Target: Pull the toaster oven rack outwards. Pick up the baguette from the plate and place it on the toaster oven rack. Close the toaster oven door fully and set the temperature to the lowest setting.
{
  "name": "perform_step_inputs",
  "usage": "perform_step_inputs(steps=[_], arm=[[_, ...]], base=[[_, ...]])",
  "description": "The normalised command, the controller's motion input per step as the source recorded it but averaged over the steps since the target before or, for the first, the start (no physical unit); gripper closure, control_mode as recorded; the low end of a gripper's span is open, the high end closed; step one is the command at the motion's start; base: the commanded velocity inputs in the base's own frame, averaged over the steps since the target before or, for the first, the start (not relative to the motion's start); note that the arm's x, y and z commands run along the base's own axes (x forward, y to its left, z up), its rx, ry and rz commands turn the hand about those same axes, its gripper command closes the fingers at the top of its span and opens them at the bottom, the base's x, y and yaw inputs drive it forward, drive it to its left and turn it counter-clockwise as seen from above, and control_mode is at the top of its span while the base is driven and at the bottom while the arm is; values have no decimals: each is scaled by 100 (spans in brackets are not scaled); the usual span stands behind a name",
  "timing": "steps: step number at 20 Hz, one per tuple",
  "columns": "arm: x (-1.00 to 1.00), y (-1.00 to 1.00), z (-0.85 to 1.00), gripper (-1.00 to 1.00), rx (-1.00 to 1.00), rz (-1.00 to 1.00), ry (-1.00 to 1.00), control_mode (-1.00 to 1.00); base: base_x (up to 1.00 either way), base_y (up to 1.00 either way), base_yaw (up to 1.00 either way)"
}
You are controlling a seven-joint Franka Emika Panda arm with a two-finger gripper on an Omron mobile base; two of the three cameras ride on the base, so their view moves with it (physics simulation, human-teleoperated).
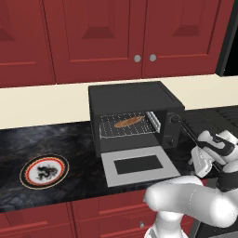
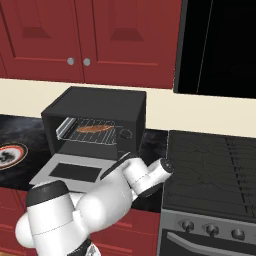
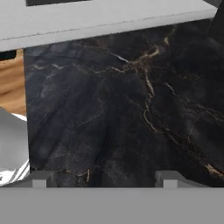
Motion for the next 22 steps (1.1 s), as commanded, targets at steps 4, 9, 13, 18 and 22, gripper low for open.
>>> perform_step_inputs(steps=[4,9,13,18,22], arm=[[3,4,-13,-100,32,26,-3,-100],[-1,8,-1,-100,11,2,0,-100],[-43,48,0,-100,10,0,-5,-100],[-64,77,-3,-100,1,0,-9,-100],[-8,58,0,-100,0,-1,-1,-100]], base=[[0,0,0],[0,0,0],[0,0,0],[0,0,0],[0,0,0]])
